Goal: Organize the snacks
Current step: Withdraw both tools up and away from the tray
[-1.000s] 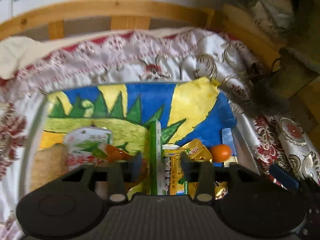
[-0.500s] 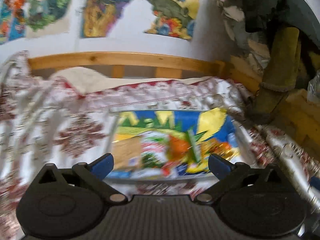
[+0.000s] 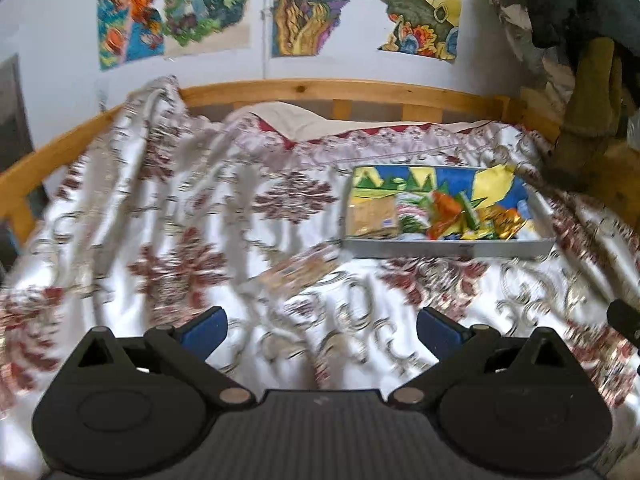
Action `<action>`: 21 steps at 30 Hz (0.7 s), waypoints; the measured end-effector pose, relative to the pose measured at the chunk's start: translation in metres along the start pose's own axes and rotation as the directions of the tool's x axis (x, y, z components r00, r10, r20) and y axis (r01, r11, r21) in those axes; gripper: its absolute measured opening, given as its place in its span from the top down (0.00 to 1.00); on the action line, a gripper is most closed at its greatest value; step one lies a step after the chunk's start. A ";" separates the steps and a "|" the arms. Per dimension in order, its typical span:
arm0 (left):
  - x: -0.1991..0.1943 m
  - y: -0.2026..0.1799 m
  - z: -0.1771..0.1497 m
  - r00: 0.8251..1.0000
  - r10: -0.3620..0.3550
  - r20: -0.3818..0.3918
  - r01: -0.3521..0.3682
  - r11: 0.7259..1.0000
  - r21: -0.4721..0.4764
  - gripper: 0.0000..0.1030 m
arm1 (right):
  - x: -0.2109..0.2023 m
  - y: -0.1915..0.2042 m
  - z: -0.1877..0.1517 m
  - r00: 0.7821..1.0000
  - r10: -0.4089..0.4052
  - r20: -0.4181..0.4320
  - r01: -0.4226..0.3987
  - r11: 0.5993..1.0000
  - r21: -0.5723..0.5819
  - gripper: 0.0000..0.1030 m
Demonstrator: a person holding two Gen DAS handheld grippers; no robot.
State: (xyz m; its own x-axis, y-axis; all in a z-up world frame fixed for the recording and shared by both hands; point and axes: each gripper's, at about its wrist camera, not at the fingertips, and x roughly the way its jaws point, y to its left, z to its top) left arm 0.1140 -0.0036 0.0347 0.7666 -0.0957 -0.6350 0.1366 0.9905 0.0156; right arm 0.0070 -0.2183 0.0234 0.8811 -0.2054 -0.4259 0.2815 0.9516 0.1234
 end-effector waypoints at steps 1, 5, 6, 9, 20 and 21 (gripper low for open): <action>-0.006 0.000 -0.005 1.000 0.014 0.010 -0.014 1.000 0.002 0.01 | -0.005 0.002 -0.004 1.000 0.003 -0.005 -0.003 1.000 -0.006 0.01; -0.029 0.003 -0.024 0.997 0.058 0.050 -0.059 0.998 0.009 0.00 | -0.021 0.003 -0.014 1.000 0.014 -0.005 -0.014 1.000 -0.019 0.01; -0.031 0.003 -0.026 0.997 0.061 0.055 -0.062 0.998 0.012 0.00 | -0.025 0.003 -0.017 1.000 0.019 -0.004 -0.019 1.000 -0.016 0.01; -0.036 0.005 -0.035 0.995 0.082 0.056 -0.082 0.997 0.003 0.00 | -0.032 0.002 -0.021 1.000 0.030 -0.004 -0.030 1.000 -0.003 0.01; -0.040 0.007 -0.044 0.991 0.120 0.061 -0.122 0.992 0.023 0.00 | -0.031 0.002 -0.023 0.999 0.027 -0.019 -0.027 1.000 0.010 0.01; -0.040 0.008 -0.044 0.991 0.119 0.062 -0.121 0.992 0.024 0.00 | -0.031 0.002 -0.023 0.999 0.027 -0.019 -0.027 1.000 0.009 0.01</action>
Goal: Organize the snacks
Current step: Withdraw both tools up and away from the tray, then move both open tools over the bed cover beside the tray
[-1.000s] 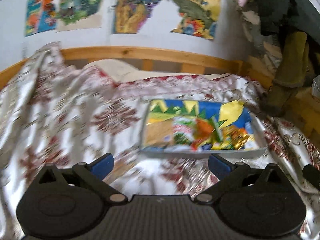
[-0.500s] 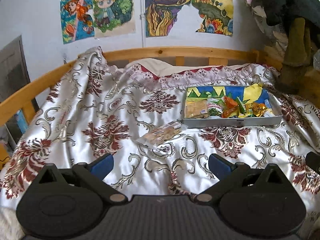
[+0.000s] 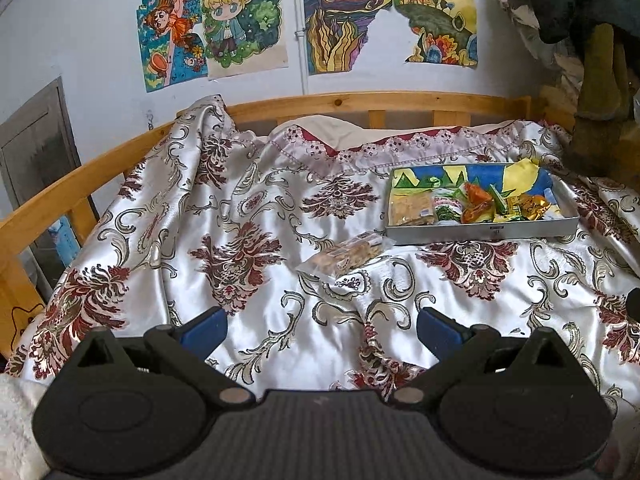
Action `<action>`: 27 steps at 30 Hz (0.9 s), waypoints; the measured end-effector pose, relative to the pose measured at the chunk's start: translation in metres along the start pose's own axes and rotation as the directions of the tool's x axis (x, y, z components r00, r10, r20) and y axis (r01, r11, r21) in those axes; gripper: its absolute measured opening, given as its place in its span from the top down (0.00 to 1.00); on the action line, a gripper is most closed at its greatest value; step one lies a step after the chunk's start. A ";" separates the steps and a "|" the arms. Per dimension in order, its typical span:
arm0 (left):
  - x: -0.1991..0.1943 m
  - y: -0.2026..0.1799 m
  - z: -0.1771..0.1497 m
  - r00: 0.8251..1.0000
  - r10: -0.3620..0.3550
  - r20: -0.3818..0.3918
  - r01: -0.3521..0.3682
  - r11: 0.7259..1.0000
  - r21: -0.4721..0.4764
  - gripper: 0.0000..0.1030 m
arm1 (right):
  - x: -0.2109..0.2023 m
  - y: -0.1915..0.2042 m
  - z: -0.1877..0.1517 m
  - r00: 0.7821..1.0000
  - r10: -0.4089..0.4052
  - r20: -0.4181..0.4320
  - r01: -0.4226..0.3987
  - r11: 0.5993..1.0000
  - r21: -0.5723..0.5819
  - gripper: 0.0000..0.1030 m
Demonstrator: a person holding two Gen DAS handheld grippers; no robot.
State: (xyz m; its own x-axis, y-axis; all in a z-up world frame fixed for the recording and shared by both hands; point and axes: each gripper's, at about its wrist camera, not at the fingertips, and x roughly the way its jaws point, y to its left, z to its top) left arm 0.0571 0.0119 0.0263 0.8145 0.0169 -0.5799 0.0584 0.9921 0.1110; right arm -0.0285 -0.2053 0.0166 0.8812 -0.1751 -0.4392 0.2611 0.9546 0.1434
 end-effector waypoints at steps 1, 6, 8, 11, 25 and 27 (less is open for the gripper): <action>0.000 0.000 0.000 1.000 0.001 0.000 -0.001 1.000 0.000 0.00 | 0.001 0.000 0.000 1.000 0.001 -0.001 -0.001 1.000 -0.001 0.01; 0.002 0.002 0.000 1.000 0.003 -0.001 -0.003 1.000 -0.003 0.00 | 0.002 0.001 0.000 1.000 0.001 -0.002 -0.001 1.000 -0.001 0.01; 0.002 0.003 0.000 1.000 0.002 0.001 -0.002 1.000 -0.007 0.00 | 0.002 0.000 0.000 1.000 0.003 -0.003 -0.003 1.000 -0.002 0.01; 0.002 0.005 0.001 1.000 0.007 0.004 -0.007 1.000 -0.014 0.00 | 0.002 0.001 0.000 1.000 0.004 -0.001 -0.004 1.000 -0.006 0.01; 0.013 0.026 0.025 0.999 0.015 -0.034 -0.018 0.994 -0.105 0.00 | 0.012 0.017 0.004 0.998 0.064 0.012 -0.063 0.996 -0.068 0.01; 0.017 0.031 0.032 0.999 0.020 -0.032 -0.024 0.993 -0.116 0.00 | 0.017 0.023 0.007 0.997 0.076 0.012 -0.074 0.993 -0.089 0.01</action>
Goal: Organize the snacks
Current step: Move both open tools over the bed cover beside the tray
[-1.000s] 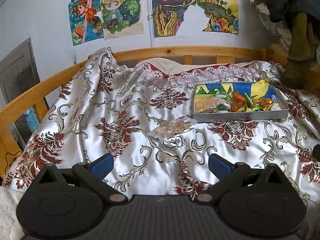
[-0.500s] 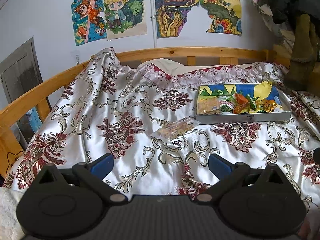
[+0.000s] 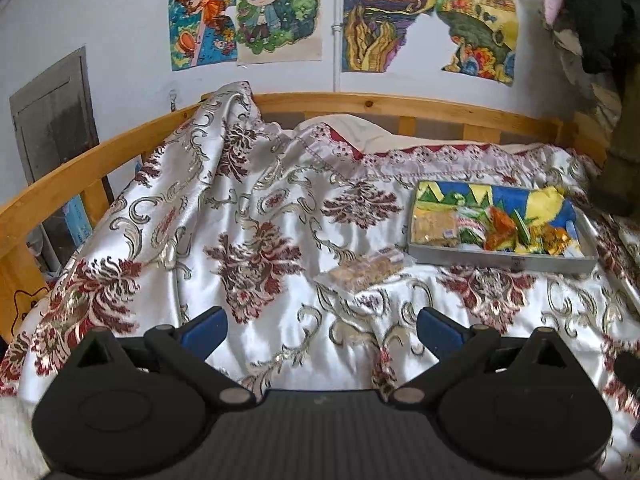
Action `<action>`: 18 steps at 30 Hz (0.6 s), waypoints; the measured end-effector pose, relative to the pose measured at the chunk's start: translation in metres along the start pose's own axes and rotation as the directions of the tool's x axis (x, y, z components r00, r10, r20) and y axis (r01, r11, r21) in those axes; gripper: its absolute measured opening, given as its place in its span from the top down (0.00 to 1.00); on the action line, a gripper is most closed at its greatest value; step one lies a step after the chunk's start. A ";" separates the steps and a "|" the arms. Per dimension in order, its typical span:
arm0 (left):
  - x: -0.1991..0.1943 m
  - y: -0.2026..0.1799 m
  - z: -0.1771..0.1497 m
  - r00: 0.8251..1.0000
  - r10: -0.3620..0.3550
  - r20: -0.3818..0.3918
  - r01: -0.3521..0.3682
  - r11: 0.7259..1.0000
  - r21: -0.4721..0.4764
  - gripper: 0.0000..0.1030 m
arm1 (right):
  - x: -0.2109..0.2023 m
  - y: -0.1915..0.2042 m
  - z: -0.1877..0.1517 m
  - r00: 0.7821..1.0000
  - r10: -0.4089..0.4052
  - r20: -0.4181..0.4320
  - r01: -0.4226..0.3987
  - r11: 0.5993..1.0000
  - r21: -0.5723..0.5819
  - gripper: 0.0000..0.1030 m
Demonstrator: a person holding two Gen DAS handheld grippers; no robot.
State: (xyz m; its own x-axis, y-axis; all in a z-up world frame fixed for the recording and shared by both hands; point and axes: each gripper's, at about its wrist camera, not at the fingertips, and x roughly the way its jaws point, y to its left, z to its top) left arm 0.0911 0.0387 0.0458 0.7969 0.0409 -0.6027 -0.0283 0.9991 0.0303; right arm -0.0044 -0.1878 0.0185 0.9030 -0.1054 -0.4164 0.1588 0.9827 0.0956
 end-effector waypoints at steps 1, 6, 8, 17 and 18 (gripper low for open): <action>0.001 0.001 0.003 1.000 0.005 0.003 -0.005 1.000 -0.003 0.00 | 0.003 0.002 0.001 1.000 0.006 0.002 -0.006 1.000 -0.012 0.01; 0.014 0.007 0.022 0.999 0.025 0.023 -0.026 1.000 0.000 0.00 | 0.021 0.012 0.010 0.999 0.041 0.010 -0.040 0.998 -0.056 0.01; 0.022 0.009 0.029 0.999 0.028 0.016 -0.029 1.000 0.006 0.00 | 0.030 0.015 0.015 0.999 0.050 0.007 -0.050 0.997 -0.059 0.01; 0.085 0.037 0.063 0.998 0.057 -0.024 -0.057 0.998 0.009 0.00 | 0.081 0.033 0.026 0.995 0.093 -0.037 -0.096 0.992 -0.086 0.01; 0.094 0.043 0.066 0.997 0.056 -0.049 -0.057 0.998 -0.012 0.00 | 0.086 0.036 0.026 0.994 0.098 -0.044 -0.102 0.991 -0.091 0.01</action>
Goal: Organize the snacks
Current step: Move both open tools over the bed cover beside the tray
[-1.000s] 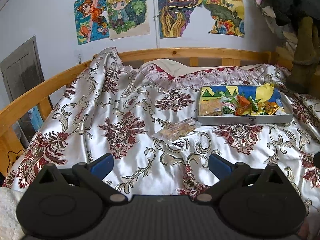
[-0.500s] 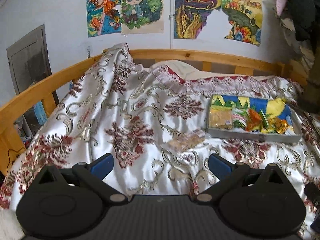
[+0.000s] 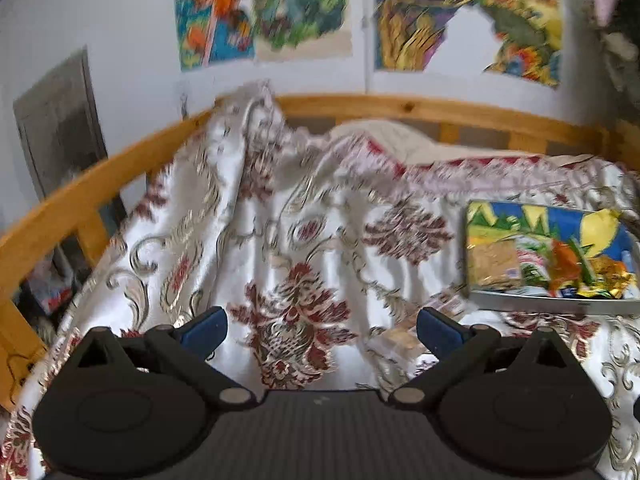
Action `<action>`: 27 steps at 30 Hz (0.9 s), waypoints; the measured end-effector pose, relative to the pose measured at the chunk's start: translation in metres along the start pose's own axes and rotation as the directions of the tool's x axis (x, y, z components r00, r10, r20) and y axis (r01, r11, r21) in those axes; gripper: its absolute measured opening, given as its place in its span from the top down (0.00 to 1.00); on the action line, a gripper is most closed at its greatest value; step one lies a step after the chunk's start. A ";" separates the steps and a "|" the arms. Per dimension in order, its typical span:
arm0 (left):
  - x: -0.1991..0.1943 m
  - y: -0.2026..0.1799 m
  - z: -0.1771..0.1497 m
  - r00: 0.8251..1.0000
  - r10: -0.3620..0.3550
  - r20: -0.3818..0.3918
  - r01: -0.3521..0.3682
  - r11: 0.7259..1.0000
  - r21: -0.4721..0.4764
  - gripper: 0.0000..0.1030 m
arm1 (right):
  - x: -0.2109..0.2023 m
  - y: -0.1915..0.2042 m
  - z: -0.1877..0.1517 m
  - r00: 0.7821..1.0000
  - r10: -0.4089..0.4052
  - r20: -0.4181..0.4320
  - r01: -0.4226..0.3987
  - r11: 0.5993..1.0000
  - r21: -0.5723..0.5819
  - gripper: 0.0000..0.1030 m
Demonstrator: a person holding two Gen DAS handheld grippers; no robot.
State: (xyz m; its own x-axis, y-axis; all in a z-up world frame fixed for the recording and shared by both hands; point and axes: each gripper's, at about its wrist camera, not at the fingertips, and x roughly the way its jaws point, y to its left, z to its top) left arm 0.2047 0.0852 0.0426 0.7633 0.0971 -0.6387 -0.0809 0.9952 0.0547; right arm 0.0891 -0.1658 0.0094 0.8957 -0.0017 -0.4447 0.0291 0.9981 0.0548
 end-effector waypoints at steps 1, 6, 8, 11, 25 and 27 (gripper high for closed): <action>0.009 0.006 0.002 1.000 -0.006 -0.020 0.005 1.000 -0.021 0.00 | 0.006 0.002 0.000 1.000 0.005 -0.008 -0.006 1.000 -0.006 0.01; 0.048 0.024 0.007 0.991 -0.049 -0.128 0.038 0.995 -0.090 0.00 | 0.043 0.015 0.001 0.998 0.035 -0.055 -0.036 0.999 -0.032 0.01; 0.059 0.025 0.010 0.987 -0.066 -0.146 0.054 0.995 -0.088 0.00 | 0.059 0.021 0.001 0.995 0.055 -0.080 -0.058 0.997 -0.042 0.01; 0.074 0.018 0.012 0.989 -0.068 -0.131 0.067 0.998 -0.015 0.00 | 0.084 0.030 0.003 0.990 0.084 -0.111 -0.091 0.994 -0.058 0.01; 0.116 -0.008 0.000 0.977 -0.182 -0.108 0.201 0.959 0.201 0.00 | 0.114 0.045 -0.012 0.986 0.086 -0.140 -0.104 0.986 -0.132 0.01; 0.111 -0.013 -0.006 0.973 -0.203 -0.107 0.224 0.944 0.242 0.00 | 0.109 0.048 -0.013 0.987 0.101 -0.125 -0.119 0.982 -0.149 0.01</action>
State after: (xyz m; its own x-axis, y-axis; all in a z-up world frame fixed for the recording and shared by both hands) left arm 0.2870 0.0826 -0.0334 0.6905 -0.1086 -0.7152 0.2497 0.9637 0.0947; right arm 0.1829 -0.1168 -0.0481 0.8318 0.1065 -0.5448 -0.1439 0.9892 -0.0262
